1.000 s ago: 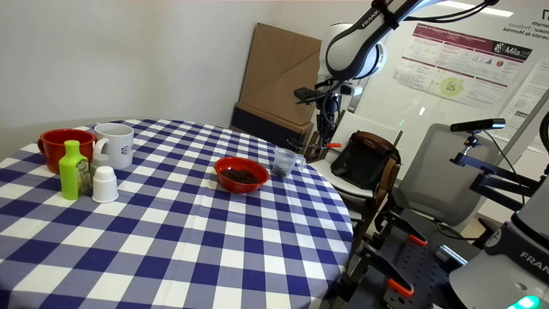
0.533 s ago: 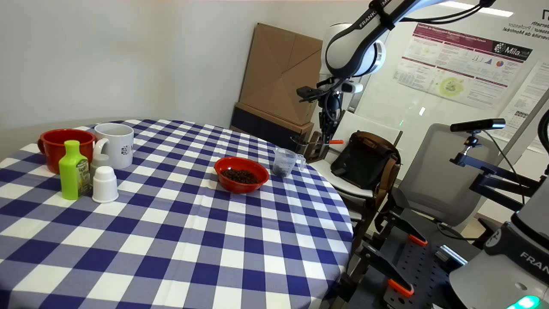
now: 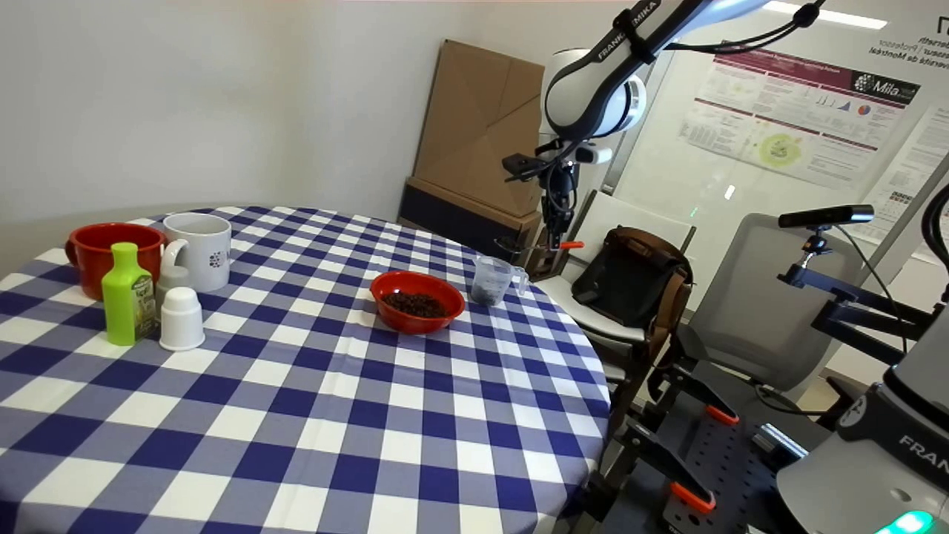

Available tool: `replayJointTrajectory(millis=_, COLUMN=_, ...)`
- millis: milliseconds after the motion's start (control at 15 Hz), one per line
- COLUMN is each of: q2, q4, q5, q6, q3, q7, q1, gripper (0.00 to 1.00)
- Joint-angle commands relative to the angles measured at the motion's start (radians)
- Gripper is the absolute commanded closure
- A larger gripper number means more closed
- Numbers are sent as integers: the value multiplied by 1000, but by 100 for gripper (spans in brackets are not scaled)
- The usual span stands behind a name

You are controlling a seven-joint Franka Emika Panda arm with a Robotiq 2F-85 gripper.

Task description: Spoon out a single spoonful of the contents from the orange bowl into the transparent jar.

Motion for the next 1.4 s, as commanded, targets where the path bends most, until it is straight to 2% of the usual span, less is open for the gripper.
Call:
replayJointTrajectory(millis=0, q2=52, q4=57, q5=12, q6=-25, q3=-15, q7=-26, q1=13, gripper=93)
replayJointTrajectory(millis=600, q2=106, q4=103, q5=-55, q6=-23, q3=-54, q7=10, q1=68, gripper=94)
replayJointTrajectory(millis=867, q2=116, q4=104, q5=-148, q6=-16, q3=-90, q7=50, q1=115, gripper=93)
replayJointTrajectory(millis=1333, q2=131, q4=103, q5=-241, q6=-15, q3=-112, q7=86, q1=151, gripper=94)
